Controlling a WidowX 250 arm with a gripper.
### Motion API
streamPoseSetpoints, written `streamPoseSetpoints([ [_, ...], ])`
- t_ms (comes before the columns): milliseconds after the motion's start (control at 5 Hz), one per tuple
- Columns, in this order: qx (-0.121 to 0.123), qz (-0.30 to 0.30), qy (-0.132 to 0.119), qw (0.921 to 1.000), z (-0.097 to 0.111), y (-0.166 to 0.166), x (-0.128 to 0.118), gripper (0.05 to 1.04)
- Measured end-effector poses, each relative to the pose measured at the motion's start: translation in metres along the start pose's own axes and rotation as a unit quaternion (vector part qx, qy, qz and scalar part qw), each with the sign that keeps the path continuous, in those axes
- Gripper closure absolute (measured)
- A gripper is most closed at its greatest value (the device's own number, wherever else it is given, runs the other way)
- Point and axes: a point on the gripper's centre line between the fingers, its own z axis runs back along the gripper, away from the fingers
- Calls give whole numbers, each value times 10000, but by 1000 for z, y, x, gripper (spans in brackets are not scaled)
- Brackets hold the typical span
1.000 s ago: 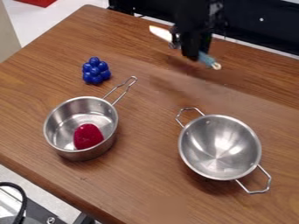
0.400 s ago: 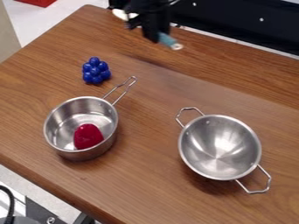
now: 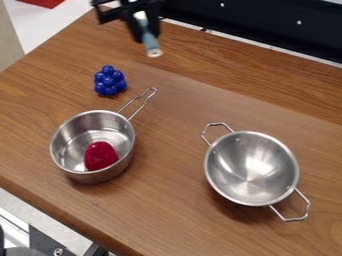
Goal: Move the blue knife to left side of the table
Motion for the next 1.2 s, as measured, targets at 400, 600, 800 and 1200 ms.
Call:
streamPoseSetpoints([
  [400,2,-866,47,9962,2,44,1,867],
  [600,40,-1186,-115,9929,4,55,10,867],
  [800,-96,-1859,-247,9822,-4,74,13,867],
  [1200,-269,-2298,-89,9728,-8,102,7,867],
])
